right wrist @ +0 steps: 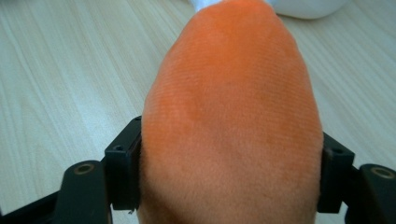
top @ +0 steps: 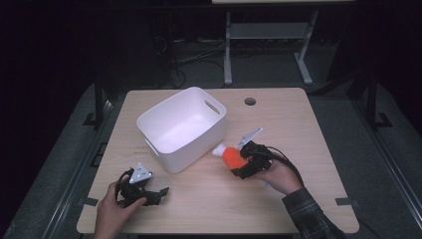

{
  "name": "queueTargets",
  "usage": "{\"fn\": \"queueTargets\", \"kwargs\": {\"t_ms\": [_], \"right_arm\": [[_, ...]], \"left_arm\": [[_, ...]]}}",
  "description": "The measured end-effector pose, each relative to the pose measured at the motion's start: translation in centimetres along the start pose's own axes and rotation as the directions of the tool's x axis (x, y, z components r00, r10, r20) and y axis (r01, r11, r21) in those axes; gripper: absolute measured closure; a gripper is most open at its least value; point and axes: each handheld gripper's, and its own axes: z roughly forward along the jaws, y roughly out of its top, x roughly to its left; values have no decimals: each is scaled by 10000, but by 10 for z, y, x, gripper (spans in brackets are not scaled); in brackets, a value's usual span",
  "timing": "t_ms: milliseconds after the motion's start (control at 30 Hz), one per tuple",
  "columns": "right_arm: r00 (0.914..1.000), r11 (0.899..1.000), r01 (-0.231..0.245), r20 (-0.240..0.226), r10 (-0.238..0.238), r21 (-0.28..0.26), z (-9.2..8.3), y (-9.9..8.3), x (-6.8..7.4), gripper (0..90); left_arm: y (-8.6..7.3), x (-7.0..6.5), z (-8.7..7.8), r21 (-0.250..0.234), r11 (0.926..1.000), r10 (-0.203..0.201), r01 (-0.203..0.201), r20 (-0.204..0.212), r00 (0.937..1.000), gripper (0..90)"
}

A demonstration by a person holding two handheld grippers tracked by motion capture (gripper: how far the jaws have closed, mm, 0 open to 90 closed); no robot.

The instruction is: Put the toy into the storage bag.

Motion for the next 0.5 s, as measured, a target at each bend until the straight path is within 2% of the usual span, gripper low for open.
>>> {"fn": "queueTargets", "kwargs": {"t_ms": [500], "right_arm": [[9983, 9983, 556, -167, -559, -158, -19, 11, -3, 286]], "left_arm": [[0, 0, 0, -23, 10000, -7, 7, -10, 10000, 126]]}}
